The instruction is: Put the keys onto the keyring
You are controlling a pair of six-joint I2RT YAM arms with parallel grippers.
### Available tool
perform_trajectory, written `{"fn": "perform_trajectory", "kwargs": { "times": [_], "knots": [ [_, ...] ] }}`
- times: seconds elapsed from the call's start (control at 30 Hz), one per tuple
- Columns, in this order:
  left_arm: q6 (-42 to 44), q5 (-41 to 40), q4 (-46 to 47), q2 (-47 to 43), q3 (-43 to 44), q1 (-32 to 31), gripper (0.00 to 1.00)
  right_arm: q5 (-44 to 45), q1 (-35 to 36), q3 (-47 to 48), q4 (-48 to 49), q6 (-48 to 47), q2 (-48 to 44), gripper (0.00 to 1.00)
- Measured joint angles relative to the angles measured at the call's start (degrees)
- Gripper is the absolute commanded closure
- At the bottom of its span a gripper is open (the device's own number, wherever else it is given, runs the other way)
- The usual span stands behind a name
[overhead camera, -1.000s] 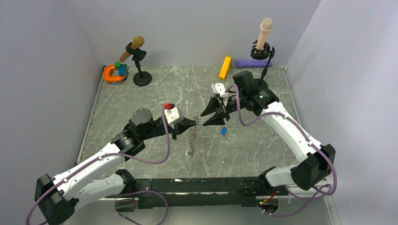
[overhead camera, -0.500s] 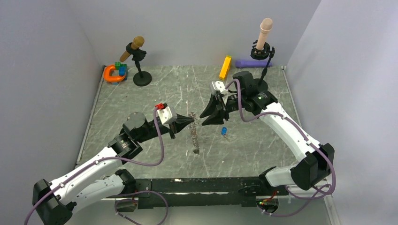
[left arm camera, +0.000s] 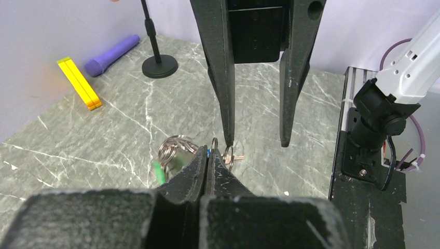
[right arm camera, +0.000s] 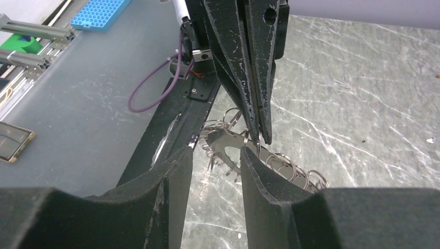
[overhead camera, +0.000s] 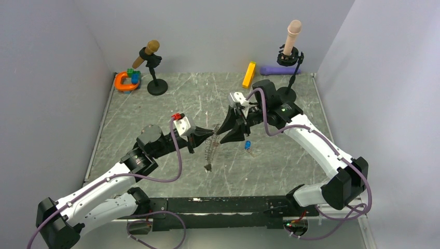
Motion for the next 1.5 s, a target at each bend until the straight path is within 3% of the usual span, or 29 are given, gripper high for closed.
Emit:
{"fn": "perform_trajectory", "kwargs": {
  "times": [0.67,0.97,1.17,1.5],
  "knots": [
    [-0.15,-1.16,1.27,-0.2,-0.57,0.9,1.0,-1.42,4.07,1.01,-11.15,-11.39,1.29,0.48],
    [10.62,9.73,-0.5,-7.32,-2.73,3.65,1.0,-1.01,-3.13,7.32,-25.31,-26.73,-0.33,0.45],
    [17.57,18.29,-5.42,-9.88,-2.25,4.26,1.0,-1.01,-4.09,7.3,-26.45,-28.06,-0.61,0.45],
    [20.26,23.54,-10.62,-9.77,-1.25,4.52,1.0,-0.98,-4.09,6.91,-26.38,-28.06,-0.61,0.45]
  ]
}}
